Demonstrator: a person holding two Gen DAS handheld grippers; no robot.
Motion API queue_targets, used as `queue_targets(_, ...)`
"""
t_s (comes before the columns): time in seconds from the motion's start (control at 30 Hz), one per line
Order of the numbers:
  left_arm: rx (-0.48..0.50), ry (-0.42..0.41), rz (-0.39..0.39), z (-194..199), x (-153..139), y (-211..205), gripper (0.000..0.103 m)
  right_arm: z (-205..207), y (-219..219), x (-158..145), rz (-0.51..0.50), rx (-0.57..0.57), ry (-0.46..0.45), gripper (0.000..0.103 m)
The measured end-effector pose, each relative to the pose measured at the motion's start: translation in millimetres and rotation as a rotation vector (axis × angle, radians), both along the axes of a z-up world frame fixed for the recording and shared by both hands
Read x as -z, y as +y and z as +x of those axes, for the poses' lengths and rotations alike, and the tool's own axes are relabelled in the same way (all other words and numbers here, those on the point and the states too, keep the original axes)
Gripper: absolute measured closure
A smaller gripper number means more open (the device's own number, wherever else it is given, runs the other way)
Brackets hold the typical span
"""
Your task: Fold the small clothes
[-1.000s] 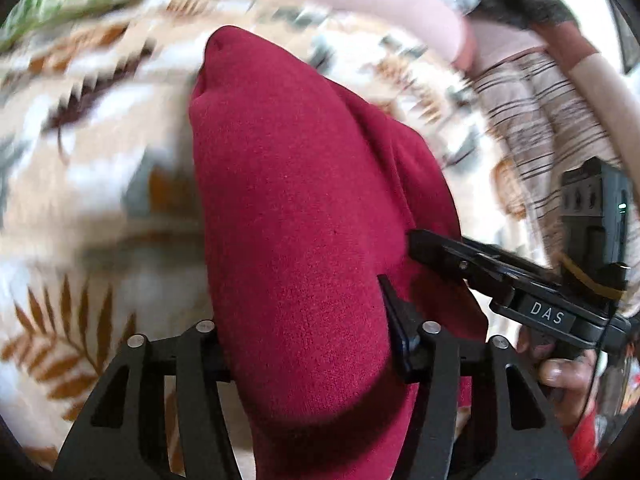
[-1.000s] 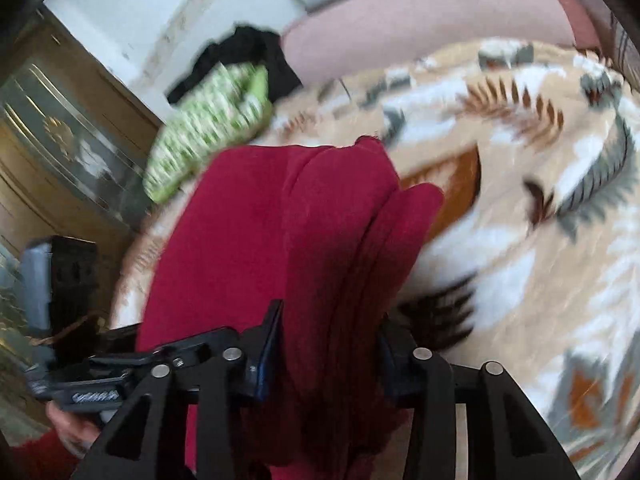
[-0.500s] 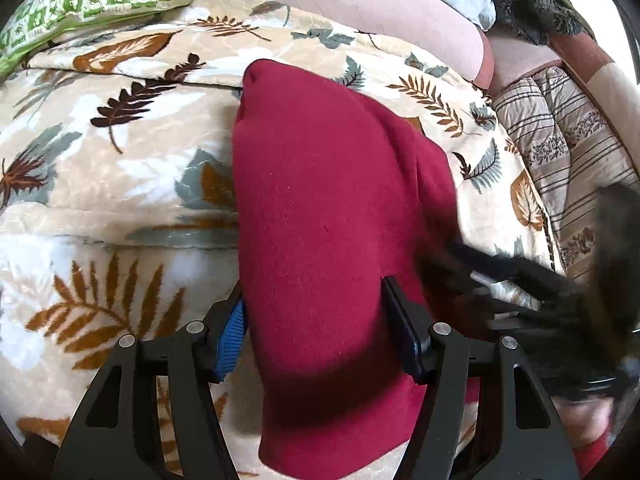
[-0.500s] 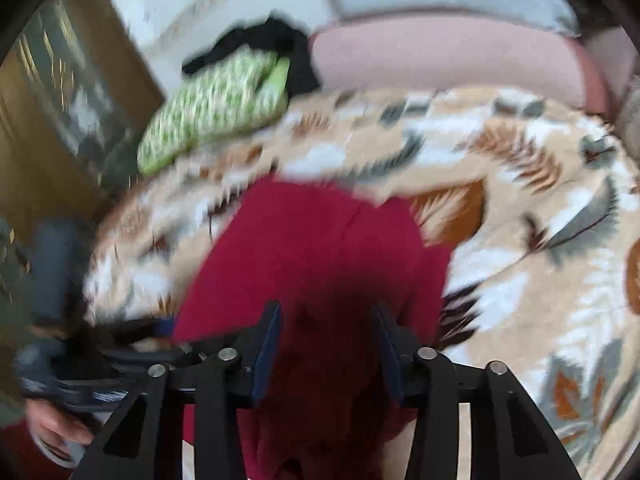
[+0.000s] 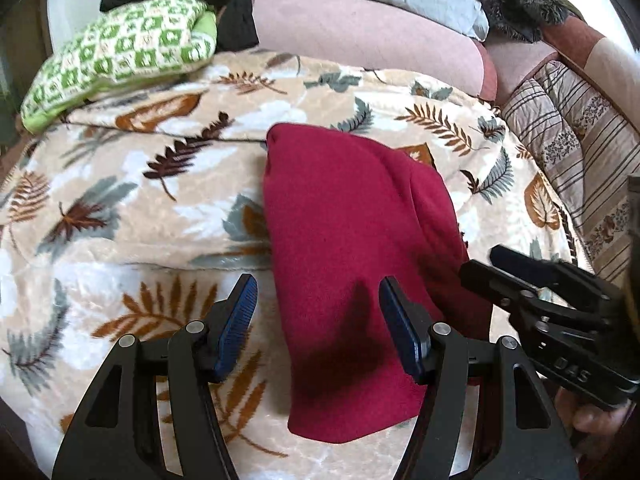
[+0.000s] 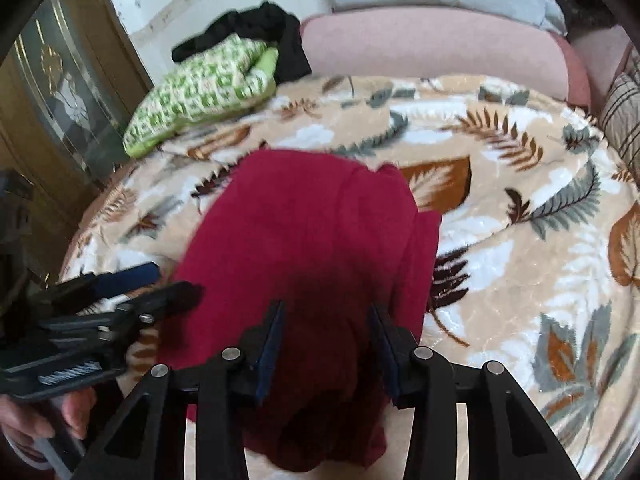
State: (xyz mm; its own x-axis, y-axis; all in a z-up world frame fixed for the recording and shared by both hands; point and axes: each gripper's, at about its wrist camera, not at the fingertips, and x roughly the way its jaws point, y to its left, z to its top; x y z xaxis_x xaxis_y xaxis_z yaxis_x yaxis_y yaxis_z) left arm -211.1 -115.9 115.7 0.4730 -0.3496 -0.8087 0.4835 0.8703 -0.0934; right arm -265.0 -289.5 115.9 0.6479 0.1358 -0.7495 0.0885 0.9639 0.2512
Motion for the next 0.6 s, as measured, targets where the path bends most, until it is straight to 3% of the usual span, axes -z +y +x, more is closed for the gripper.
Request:
queue_targets(0.17, -0.021, -0.043, 0.003, -6.8, -8.8, 3.2, 0.039, -6.6, 7.4, -10.9, -0.056, 0.064, -0.013, 0.054)
queue_targets(0.6, -0.059, -0.089, 0.000, -20.5, -24.6, 14.9, 0.039, -18.1, 20.1, -18.7, -0.053, 0.083, -0.009, 0.054)
